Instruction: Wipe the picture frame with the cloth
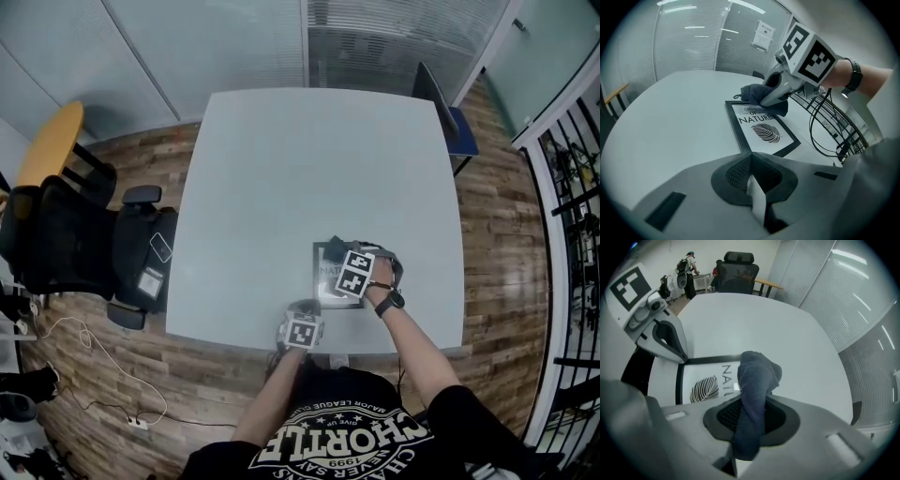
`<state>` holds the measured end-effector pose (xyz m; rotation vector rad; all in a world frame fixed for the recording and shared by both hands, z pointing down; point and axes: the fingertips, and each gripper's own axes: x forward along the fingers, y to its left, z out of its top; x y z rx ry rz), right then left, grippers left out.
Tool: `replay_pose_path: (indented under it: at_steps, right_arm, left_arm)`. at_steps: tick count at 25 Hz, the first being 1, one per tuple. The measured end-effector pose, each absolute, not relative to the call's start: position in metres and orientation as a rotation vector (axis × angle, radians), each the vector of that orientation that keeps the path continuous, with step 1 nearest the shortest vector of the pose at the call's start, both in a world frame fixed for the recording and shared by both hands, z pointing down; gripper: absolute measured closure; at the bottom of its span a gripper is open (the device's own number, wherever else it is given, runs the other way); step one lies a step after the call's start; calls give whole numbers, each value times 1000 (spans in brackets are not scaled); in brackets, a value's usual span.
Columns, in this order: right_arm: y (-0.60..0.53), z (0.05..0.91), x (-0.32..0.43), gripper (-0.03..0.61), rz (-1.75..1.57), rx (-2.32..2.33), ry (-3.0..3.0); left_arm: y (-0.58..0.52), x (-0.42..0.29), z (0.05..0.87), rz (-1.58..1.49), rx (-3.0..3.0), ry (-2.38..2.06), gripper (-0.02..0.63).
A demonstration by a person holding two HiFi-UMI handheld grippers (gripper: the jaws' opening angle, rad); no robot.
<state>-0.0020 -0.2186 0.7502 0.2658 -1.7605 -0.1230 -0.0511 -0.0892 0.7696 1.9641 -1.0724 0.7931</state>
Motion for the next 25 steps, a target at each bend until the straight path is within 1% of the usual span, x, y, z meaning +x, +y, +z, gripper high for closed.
replay_pose_path:
  at_steps: [6, 10, 16, 20, 25]
  right_arm:
    - [-206, 754, -61, 502, -206, 149, -1794]
    - [-198, 769, -70, 502, -235, 89, -1759]
    - [-198, 777, -40, 502, -267, 98, -1697]
    - [-202, 778, -1, 502, -268, 139, -1644]
    - [-207, 771, 44, 502, -187, 234, -1647]
  left_arm:
    - [-91, -49, 769, 767, 1955, -1071, 607]
    - [-90, -48, 770, 762, 1952, -1072, 607]
    - [-91, -52, 769, 755, 1944, -1080, 607]
    - [-90, -52, 770, 762, 1935, -1099, 607]
    - [-90, -51, 770, 760, 1928, -1111, 607]
